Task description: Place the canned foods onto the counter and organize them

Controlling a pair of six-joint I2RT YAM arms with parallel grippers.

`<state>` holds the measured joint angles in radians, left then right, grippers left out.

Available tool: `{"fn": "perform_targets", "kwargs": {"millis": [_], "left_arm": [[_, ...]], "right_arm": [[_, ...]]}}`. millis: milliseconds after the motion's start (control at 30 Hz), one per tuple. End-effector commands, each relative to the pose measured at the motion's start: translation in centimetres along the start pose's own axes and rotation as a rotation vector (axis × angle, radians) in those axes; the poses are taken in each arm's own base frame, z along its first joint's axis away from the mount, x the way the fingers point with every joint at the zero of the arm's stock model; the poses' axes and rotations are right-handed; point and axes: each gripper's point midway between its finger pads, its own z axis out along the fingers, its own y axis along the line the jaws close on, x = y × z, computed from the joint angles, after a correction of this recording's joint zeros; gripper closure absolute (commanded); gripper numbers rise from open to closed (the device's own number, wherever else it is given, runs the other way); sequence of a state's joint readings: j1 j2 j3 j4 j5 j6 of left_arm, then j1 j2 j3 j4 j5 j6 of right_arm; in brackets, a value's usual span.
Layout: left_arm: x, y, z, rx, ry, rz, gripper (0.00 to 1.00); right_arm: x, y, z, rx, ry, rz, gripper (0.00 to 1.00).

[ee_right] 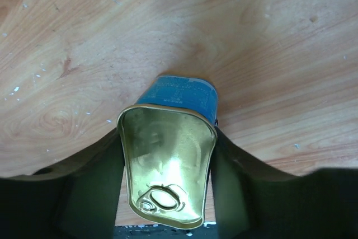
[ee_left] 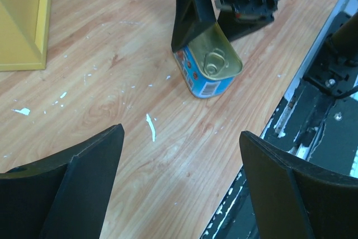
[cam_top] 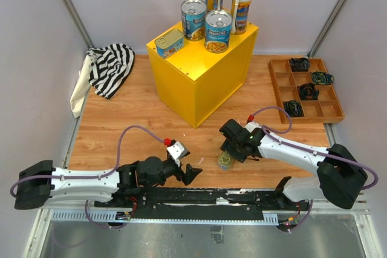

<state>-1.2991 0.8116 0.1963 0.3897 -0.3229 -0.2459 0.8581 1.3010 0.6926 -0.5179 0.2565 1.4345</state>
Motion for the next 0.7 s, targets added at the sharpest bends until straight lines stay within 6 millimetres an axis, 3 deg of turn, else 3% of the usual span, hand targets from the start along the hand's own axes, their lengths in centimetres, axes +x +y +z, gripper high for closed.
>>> {"fn": "perform_targets", "kwargs": {"millis": [0, 100, 233, 467, 667], "left_arm": [[-1.3, 0.2, 0.4, -0.067, -0.122, 0.023, 0.1], [-0.5, -0.1, 0.5, -0.078, -0.124, 0.054, 0.09], [0.1, -0.9, 0.7, -0.075, -0.137, 0.103, 0.08], [-0.5, -2.5, 1.4, -0.05, -0.207, 0.171, 0.07], [-0.7, -3.8, 2.2, -0.063, -0.238, 0.212, 0.05]], "right_arm": [[0.0, 0.4, 0.0, -0.007, 0.032, 0.008, 0.58], [0.0, 0.9, -0.4, -0.016, 0.046, 0.011, 0.79], [0.1, 1.9, -1.2, -0.041, 0.075, 0.025, 0.97], [0.5, 3.9, -3.4, -0.103, 0.141, 0.081, 0.99], [0.4, 4.4, -5.0, -0.118, 0.165, 0.145, 0.99]]}}
